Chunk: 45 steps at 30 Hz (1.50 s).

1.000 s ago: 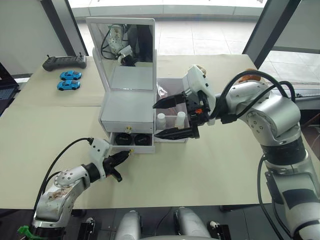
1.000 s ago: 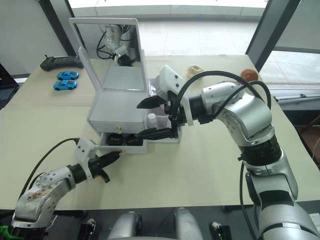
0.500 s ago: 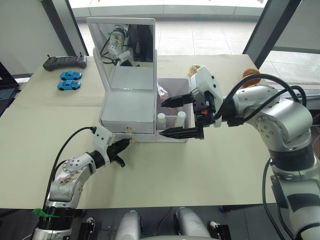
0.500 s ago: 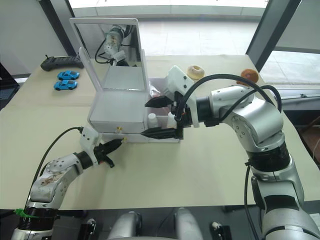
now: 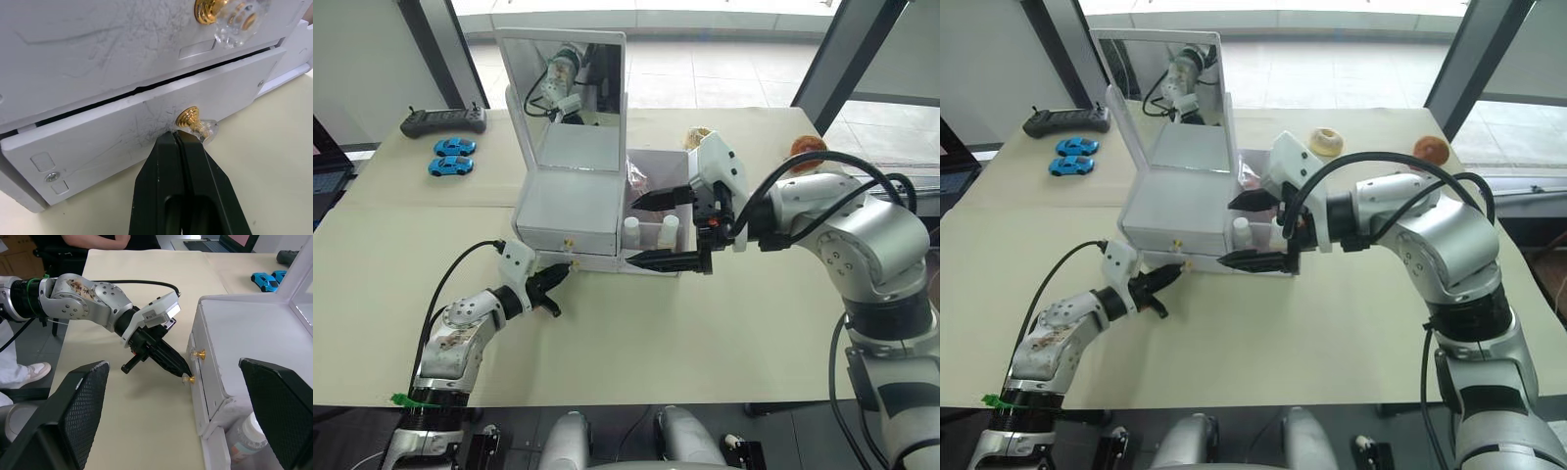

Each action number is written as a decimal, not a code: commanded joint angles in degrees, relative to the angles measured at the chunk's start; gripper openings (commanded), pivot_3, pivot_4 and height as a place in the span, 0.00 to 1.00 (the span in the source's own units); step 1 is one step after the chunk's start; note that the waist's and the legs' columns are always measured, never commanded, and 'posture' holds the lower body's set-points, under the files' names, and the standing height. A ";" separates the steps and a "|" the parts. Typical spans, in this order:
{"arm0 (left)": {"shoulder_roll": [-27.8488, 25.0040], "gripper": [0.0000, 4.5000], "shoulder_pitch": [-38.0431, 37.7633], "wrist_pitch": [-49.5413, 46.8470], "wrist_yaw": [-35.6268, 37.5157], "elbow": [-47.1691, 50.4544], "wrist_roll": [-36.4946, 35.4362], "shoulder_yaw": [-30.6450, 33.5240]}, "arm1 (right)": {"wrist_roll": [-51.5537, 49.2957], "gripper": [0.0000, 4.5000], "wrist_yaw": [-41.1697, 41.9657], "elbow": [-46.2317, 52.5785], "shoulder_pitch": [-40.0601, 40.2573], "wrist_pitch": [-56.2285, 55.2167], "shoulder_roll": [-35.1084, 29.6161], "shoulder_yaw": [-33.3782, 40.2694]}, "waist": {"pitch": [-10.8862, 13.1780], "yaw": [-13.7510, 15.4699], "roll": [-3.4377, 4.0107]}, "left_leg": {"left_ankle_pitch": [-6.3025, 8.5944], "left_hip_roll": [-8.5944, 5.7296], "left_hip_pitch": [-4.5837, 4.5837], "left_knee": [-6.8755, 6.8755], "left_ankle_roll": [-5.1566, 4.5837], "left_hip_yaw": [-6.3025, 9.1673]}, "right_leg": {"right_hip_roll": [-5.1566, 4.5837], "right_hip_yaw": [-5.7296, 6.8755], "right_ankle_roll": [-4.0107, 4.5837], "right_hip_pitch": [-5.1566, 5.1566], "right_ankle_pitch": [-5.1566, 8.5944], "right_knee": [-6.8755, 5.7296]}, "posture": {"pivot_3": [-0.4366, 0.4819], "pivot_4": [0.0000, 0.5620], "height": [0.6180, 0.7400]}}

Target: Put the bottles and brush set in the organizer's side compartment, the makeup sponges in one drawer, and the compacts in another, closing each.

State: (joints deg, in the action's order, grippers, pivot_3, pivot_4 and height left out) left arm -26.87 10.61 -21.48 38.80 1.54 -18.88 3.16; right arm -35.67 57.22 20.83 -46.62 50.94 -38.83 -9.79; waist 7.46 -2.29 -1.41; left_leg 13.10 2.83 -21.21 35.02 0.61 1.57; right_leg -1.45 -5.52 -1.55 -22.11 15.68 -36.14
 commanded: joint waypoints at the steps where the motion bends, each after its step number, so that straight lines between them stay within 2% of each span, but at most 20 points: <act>1: 0.62 0.00 1.83 0.66 -0.57 2.48 -1.58 1.73 | -1.16 1.00 -0.47 1.94 -0.46 0.52 -0.45 2.21 | 0.00 -0.01 0.00 | 0.00 0.00 0.00 0.00 0.00 0.01 | 0.00 0.00 0.00 0.00 0.00 0.00 | 0.48 0.27 1.00; 6: 0.91 0.00 3.12 0.52 -1.77 0.66 -1.66 3.31 | -1.41 1.00 -0.81 2.27 -0.04 0.48 -0.92 2.21 | 0.00 0.03 -0.01 | 0.00 0.00 -0.05 0.03 0.00 0.01 | 0.00 0.01 -0.01 -0.01 -0.01 0.02 | 0.48 0.27 1.00; 17: 1.48 0.00 3.04 -0.52 -0.86 0.39 -2.07 2.59 | -2.29 1.00 -1.41 2.69 0.63 1.16 -1.30 2.73 | 0.00 -0.09 -0.01 | 0.00 0.00 -0.05 0.02 0.00 0.03 | 0.01 0.01 -0.02 -0.02 -0.01 0.02 | 0.48 0.27 1.00; 23: -1.77 0.00 1.46 -2.01 0.13 -0.39 -3.12 5.74 | -2.10 1.00 -3.37 1.27 3.79 1.99 -3.32 6.19 | -0.01 -0.17 -0.04 | 0.00 0.01 -0.04 0.02 0.00 0.03 | 0.02 0.01 -0.02 -0.01 -0.01 0.03 | 0.48 0.27 1.00; 25: -4.21 0.04 1.24 -0.94 0.79 -1.99 -3.68 9.25 | -2.93 1.00 -3.93 -0.09 7.19 1.46 -4.32 10.55 | 0.00 -0.26 -0.03 | 0.00 0.02 -0.03 0.00 0.00 0.03 | 0.04 0.01 -0.02 -0.01 -0.01 0.02 | 0.48 0.27 1.00; 28: -8.02 0.20 1.33 2.22 2.22 -4.99 -4.28 14.87 | -1.39 1.00 -4.54 -1.32 12.96 -3.96 -5.21 16.65 | 0.01 -0.13 -0.31 | 0.00 0.05 -0.01 -0.05 0.00 0.06 | 0.07 0.04 -0.03 -0.01 0.00 0.03 | 0.48 0.27 1.00; 31: -12.09 0.38 1.84 1.34 3.90 -7.60 -6.33 19.02 | 0.98 1.00 -5.46 -2.30 20.82 -11.63 -4.52 22.63 | 0.01 -0.10 -0.36 | 0.00 0.04 -0.03 -0.05 0.00 0.02 | 0.03 0.04 -0.03 -0.02 0.01 0.07 | 0.48 0.27 1.00; 34: -14.98 0.59 2.32 2.40 6.48 -10.45 -6.27 20.17 | 1.43 1.00 -6.96 -3.54 28.11 -16.49 -2.46 27.80 | 0.00 0.00 -0.32 | 0.00 0.02 0.05 -0.08 0.00 -0.02 | 0.00 0.02 -0.13 0.05 0.06 0.07 | 0.48 0.27 1.00; 36: -16.79 0.74 3.28 6.79 7.42 -13.56 -4.10 20.17 | 0.54 1.00 -8.78 -3.95 31.17 -18.23 -0.45 31.03 | 0.01 -0.02 -0.31 | 0.00 0.02 0.06 -0.10 0.00 -0.05 | 0.00 0.00 -0.20 0.05 0.11 0.07 | 0.48 0.27 1.00; 40: -19.02 1.00 3.87 14.51 4.92 -17.60 2.72 17.88 | 6.32 1.00 -7.69 -2.99 39.11 -23.70 -2.67 29.82 | 0.02 -0.16 -0.28 | 0.00 0.03 0.06 -0.14 0.01 -0.06 | 0.01 -0.02 -0.13 0.01 0.07 0.06 | 0.48 0.27 1.00; 43: -20.72 1.00 4.22 15.04 6.02 -19.57 5.39 15.23 | 11.12 1.00 -10.96 -4.39 41.35 -29.83 -1.91 30.18 | 0.01 -0.31 -0.24 | 0.00 0.03 0.09 -0.17 0.01 -0.08 | 0.02 -0.08 -0.14 0.01 0.08 0.05 | 0.48 0.27 1.00; 45: -20.87 1.00 4.91 14.57 7.96 -19.81 4.20 14.86 | 14.26 1.00 -11.29 -6.47 42.54 -34.48 -1.91 29.59 | 0.01 -0.22 -0.23 | 0.00 0.02 0.10 -0.17 0.01 -0.09 | 0.02 -0.08 -0.25 0.00 0.14 0.05 | 0.48 0.27 1.00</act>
State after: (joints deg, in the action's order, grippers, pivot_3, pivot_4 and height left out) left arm -46.66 14.14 -7.84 45.45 -18.67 -14.54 17.83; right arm -23.72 46.85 14.96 -4.33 21.11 -40.55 18.81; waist 7.47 -2.51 -1.64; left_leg 13.10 2.85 -21.11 34.86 0.62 1.49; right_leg -1.42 -5.59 -1.95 -22.10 15.90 -36.09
